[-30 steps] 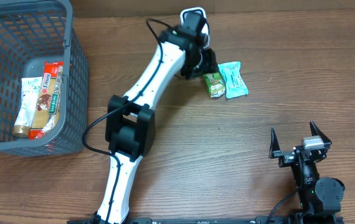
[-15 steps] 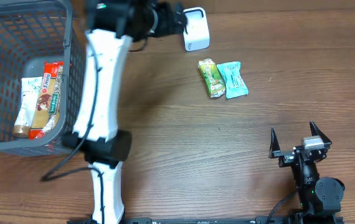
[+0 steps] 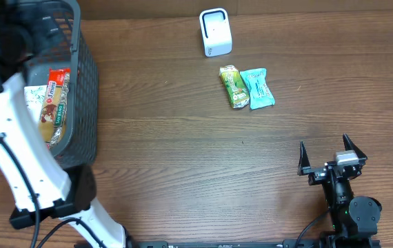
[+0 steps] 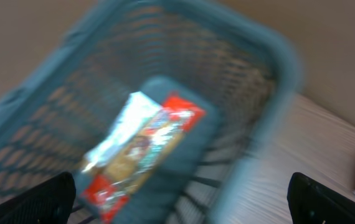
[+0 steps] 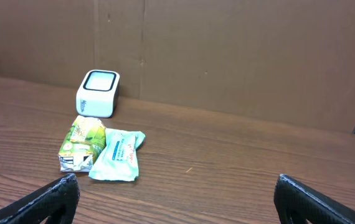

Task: Scan the item barcode
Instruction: 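Reach the left gripper into the basket and grasp the spaghetti pack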

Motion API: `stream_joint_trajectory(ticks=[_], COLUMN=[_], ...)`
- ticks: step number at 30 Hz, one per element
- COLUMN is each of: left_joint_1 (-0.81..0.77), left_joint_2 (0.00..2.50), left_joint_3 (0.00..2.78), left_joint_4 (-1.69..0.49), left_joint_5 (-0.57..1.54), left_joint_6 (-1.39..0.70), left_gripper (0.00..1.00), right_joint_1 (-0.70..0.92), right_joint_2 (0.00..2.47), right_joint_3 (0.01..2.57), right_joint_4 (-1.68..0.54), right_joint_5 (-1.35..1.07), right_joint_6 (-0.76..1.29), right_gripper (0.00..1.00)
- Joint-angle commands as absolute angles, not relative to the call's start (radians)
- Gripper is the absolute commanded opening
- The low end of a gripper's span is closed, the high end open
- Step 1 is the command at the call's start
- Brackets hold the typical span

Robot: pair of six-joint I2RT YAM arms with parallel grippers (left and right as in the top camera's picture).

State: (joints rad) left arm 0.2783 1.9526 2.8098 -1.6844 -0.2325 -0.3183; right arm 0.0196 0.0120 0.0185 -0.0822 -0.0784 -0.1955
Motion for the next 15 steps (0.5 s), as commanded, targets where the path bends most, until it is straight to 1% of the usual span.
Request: stream_joint_trajectory(ticks=[1,4,7,10,13,15], left_joint_1=[0.385,0.451,0.481,0.489,0.488,0.488], left_joint_2=[1.958,1.958,1.958,1.958,1.958,1.958], left_joint_3=[2.741,2.641,2.531,2.411,2.283,2.196], left_joint_4=[-1.689,-1.666,-1.625,-1.56,-1.478,-1.42], left_joint_5=[-0.227,-0.18,-0.121,-0.103,-0.103,-0.104], left_joint_6=[-0.318,-0.308,-0.222,-0.16,-0.055,-0.004], left_gripper=[1.0,1.0,0.97,0.95,0.92,0.92], right_joint_1=[0.021,0.021,0.021,0.021,0.021,0.021], right_joint_2=[0.003,0.003,0.003,0.003,0.003,0.003], right_joint_3=[0.009,0.009,0.009,0.009,0.009,0.009], right_joint_4=[-0.077,-0.077,-0.077,-0.077,-0.077,-0.077], right_joint_5=[-0.081,-0.081,-0.081,-0.081,-0.081,-0.081], right_joint_6=[-0.199,-0.199,-0.199,-0.199,-0.199,-0.199], right_gripper=[1.0,1.0,1.0,1.0,1.0,1.0])
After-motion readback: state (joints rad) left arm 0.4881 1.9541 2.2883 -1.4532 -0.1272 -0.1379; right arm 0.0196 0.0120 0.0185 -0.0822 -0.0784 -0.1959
